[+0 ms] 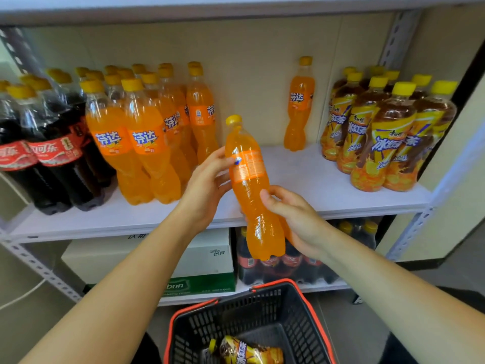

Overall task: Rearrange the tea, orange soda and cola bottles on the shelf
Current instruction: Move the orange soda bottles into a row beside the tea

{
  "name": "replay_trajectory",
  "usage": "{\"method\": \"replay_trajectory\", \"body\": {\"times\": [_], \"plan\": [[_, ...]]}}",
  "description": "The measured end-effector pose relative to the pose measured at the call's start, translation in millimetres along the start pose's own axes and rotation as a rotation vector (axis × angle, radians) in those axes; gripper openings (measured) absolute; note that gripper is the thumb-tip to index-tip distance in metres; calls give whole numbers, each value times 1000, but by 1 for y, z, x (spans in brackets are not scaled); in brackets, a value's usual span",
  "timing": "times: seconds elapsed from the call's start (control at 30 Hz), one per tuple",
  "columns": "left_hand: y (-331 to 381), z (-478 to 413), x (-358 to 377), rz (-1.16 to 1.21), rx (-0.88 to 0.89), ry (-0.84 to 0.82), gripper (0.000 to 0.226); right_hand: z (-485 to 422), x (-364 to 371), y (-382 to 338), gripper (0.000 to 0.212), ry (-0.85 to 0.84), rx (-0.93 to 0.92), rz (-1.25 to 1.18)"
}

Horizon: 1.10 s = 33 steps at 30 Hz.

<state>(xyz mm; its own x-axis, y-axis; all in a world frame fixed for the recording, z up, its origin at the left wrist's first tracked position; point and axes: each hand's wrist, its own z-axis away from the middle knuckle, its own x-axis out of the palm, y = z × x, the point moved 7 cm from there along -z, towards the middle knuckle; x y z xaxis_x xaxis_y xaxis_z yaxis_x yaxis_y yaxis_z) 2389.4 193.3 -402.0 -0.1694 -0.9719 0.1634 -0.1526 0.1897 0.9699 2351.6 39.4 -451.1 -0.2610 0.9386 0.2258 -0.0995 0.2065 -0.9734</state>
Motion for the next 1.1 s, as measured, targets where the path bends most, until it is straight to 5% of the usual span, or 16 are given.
{"method": "replay_trajectory", "body": {"times": [0.3,0.5,0.87,1.1], "plan": [[-2,4,-9,15,9,60,73,0,3,6,57,-119,95,105],[-5,3,0,-4,-37,-25,37,2,1,6,76,-82,77,-15],[2,4,-5,43,30,51,62,1,-4,6,59,-86,71,112],[6,7,-1,-10,78,6,54,4,-11,4,59,-31,18,109]]}}
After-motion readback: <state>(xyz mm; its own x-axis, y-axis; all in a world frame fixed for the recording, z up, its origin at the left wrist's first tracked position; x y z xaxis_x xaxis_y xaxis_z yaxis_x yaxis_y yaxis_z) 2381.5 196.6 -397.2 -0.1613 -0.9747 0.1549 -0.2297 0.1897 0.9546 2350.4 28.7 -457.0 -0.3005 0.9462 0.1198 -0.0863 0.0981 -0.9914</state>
